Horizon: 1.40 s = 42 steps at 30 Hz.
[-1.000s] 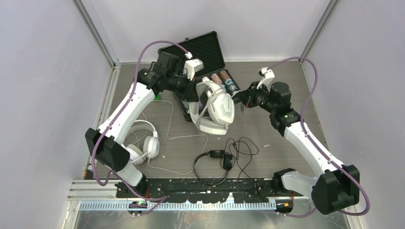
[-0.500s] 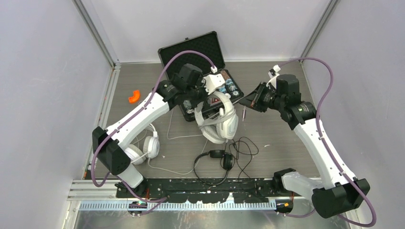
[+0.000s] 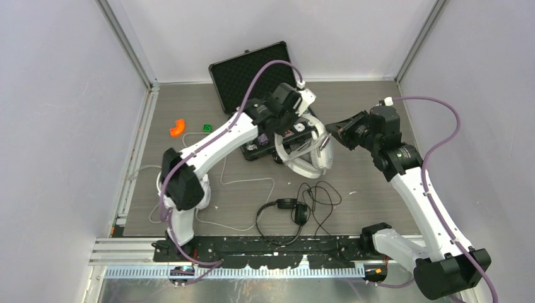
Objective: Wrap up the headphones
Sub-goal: Wrap the headphones cable around the headphones, then place the headphones at the center of the board.
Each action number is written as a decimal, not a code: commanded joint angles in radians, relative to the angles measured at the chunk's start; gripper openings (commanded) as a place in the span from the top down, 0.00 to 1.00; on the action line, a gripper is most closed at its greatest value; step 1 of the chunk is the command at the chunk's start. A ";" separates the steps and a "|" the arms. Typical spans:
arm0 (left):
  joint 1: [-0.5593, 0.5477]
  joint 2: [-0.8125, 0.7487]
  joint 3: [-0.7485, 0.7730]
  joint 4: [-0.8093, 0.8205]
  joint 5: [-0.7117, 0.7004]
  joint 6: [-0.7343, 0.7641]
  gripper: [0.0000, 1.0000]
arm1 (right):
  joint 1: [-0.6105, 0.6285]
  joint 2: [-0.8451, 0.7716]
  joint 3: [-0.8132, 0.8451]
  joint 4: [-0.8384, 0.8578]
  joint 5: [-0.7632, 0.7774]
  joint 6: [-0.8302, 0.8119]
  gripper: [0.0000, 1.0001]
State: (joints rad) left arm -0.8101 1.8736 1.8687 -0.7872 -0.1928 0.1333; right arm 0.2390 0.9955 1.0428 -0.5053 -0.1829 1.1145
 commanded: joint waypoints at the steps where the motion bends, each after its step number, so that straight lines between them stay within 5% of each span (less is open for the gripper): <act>1: -0.016 0.128 0.144 -0.173 -0.095 -0.180 1.00 | -0.018 -0.011 0.029 0.111 0.194 0.012 1.00; 11: -0.032 0.314 0.358 -0.211 0.033 -0.421 1.00 | -0.017 0.007 -0.037 0.061 0.425 -0.192 1.00; 18: -0.033 0.437 0.495 -0.204 0.085 -0.531 1.00 | -0.018 0.088 -0.021 0.069 0.446 -0.269 1.00; 29: 0.009 0.505 0.441 -0.056 0.249 -0.665 0.92 | -0.047 0.229 -0.043 0.151 0.399 -0.429 1.00; 37: 0.018 0.533 0.422 -0.029 0.272 -0.687 0.93 | -0.050 0.253 -0.037 0.098 0.344 -0.431 0.89; 42: 0.023 0.535 0.420 -0.031 0.282 -0.690 0.93 | -0.049 0.281 -0.015 0.051 0.330 -0.472 1.00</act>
State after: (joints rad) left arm -0.8177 2.4168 2.2742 -0.9070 0.0647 -0.4660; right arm 0.1867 1.2663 0.9894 -0.3931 0.1791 0.6952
